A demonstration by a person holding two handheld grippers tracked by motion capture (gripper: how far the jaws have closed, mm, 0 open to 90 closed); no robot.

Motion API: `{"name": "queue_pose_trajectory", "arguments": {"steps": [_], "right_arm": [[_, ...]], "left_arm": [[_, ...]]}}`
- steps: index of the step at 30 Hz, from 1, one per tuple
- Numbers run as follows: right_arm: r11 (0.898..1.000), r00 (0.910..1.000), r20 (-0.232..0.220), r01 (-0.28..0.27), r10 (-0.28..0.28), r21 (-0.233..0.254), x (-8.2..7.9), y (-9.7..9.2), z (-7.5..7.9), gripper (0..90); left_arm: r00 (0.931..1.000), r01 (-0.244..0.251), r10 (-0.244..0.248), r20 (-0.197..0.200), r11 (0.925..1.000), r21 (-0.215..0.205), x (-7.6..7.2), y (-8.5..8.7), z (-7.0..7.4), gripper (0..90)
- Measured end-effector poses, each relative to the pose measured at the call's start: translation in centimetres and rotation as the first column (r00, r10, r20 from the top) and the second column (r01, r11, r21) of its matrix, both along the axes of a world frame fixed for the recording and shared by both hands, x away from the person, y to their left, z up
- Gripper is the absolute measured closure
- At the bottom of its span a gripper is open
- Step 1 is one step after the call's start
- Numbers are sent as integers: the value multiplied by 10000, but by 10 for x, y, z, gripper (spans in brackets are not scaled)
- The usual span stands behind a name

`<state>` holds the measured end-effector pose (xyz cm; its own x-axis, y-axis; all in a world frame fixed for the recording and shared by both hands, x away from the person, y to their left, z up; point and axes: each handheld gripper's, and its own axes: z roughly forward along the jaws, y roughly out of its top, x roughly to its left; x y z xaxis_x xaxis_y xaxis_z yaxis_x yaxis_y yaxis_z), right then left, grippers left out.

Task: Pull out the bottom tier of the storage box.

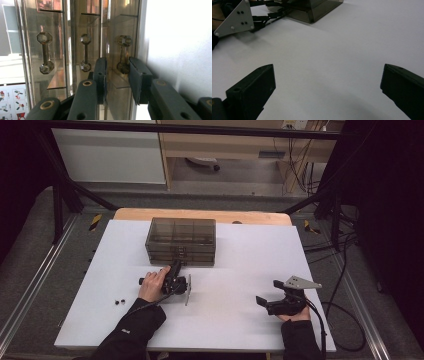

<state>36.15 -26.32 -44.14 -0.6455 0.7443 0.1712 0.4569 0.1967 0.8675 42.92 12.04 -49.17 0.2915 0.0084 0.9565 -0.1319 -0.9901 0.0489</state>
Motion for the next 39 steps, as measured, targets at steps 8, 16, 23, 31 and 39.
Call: {"name": "queue_pose_trajectory", "arguments": {"steps": [8,16,23,31,39], "right_arm": [[10000,10000,-11,1,-1,8,0,0,0,4],[10000,10000,-26,-19,18,-18,0,0,0,4],[10000,10000,-45,-33,33,-35,0,0,-1,4],[10000,10000,-65,-39,39,-32,0,1,-1,4],[10000,9999,-105,-37,36,-70,1,1,-1,4]], "left_arm": [[10000,-19,19,-10,10000,-44,-2,0,0,690],[10000,-8,8,-3,10000,-97,-6,0,0,690],[10000,38,-38,8,9999,-145,-9,1,0,690],[10000,49,-50,-7,9998,-191,-11,1,0,689],[10000,82,-82,-16,9997,-242,-14,2,-1,689]]}}
